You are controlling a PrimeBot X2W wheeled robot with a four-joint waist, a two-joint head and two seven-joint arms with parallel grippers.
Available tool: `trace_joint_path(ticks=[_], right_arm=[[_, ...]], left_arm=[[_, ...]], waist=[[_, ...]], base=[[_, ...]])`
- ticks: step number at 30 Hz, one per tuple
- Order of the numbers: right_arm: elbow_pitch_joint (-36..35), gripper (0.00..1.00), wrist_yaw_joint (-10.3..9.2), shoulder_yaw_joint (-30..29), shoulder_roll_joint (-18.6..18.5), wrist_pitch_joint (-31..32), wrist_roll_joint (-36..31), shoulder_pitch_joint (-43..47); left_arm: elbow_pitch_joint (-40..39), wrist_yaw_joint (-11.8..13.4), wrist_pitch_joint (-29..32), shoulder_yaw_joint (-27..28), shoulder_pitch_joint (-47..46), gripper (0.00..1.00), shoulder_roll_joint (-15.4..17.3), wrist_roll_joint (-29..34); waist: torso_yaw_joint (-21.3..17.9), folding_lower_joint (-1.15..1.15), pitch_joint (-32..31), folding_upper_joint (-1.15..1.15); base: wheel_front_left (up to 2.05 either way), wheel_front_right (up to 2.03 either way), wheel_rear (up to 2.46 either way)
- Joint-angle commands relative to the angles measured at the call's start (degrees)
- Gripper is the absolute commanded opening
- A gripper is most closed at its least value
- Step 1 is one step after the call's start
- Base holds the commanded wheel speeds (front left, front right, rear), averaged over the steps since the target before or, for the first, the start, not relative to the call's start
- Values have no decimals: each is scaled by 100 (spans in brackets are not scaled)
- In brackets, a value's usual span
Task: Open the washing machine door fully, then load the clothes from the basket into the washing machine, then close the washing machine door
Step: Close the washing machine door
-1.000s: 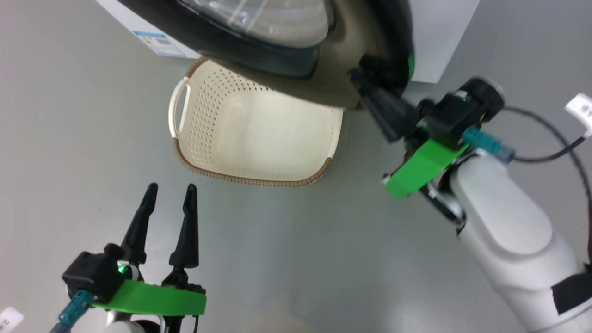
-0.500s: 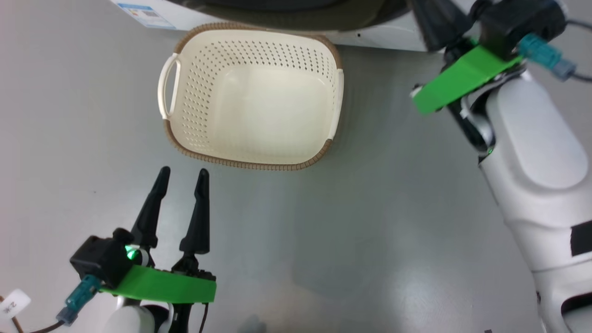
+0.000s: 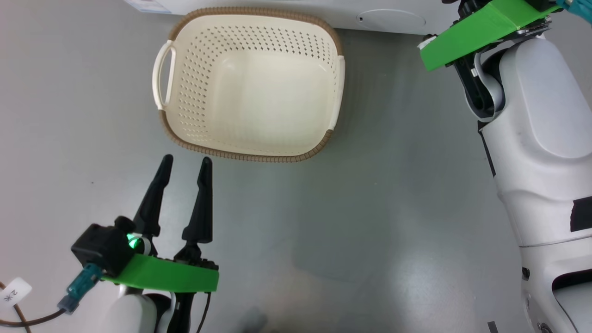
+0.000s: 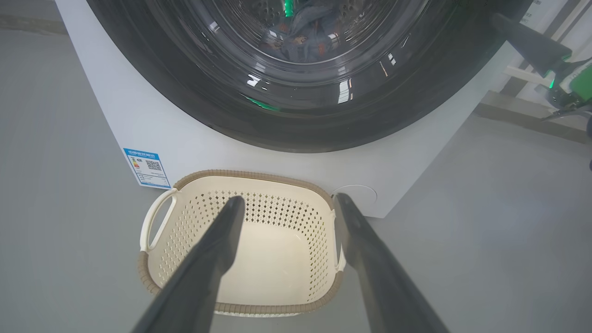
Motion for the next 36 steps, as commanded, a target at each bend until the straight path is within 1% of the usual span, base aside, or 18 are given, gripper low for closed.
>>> trace_joint_path(ticks=[1, 7, 15, 24, 32, 36], right_arm=[[-163, 0, -43, -8, 122, -22, 17, -172], [-225, 0, -43, 291, 75, -22, 160, 111], [-360, 0, -43, 570, 13, -22, 454, 769], [-589, 0, -43, 647, -101, -22, 564, 1573], [-720, 0, -43, 616, -74, -22, 653, 2206], [-775, 0, -43, 656, -126, -22, 630, 2459]], left_arm=[[-84, -16, -36, 198, -27, 100, 109, -20], [-41, -48, -36, 329, 2, 100, 109, 7], [18, -82, -36, 660, 107, 100, 109, 7], [34, -154, -36, 929, 200, 100, 109, 174], [66, -184, -36, 1105, 399, 100, 109, 263], [32, -197, -36, 1206, 473, 100, 109, 331]], waist=[[-25, 0, -22, 0], [-165, 0, -163, 0], [-418, 0, -439, 0], [-707, 0, -820, 0], [-982, 0, -1173, 0], [-1093, 0, -1348, 0]], base=[[0, 0, 0], [0, 0, 0], [0, 0, 0], [0, 0, 0], [0, 0, 0], [0, 0, 0]])
